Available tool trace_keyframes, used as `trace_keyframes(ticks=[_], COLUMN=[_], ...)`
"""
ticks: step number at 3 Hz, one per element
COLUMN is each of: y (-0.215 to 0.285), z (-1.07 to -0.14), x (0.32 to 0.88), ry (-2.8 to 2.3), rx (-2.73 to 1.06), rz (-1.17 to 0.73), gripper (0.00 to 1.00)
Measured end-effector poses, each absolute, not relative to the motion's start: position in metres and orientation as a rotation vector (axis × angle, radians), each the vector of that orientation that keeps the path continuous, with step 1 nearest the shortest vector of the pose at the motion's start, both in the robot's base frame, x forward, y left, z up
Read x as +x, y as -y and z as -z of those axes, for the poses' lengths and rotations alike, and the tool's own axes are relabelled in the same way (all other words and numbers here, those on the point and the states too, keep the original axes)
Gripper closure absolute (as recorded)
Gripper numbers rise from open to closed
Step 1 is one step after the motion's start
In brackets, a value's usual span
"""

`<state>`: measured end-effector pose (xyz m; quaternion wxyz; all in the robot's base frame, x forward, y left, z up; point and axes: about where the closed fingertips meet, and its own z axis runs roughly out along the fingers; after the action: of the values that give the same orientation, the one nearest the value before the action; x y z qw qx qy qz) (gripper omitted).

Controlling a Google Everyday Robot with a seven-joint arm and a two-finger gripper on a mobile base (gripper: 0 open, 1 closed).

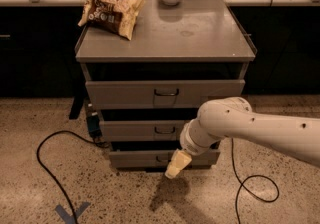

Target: Open middle drawer

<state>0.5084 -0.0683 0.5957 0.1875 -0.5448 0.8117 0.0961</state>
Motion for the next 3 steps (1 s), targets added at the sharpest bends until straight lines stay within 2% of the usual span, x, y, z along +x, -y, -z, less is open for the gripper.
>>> trace_keyframes(ticks=[1,2,3], y=[0.061,0.083,0.125], z=[-0.578,-0.558,-0.541], x=[0.532,0.548,0.550], ry=[-2.268,-2.272,-2.284], rx=[-1.408,-1.252,-1.136], rz=[-0.347,-0.413,-0.461], gripper=[0.00,0.00,0.00])
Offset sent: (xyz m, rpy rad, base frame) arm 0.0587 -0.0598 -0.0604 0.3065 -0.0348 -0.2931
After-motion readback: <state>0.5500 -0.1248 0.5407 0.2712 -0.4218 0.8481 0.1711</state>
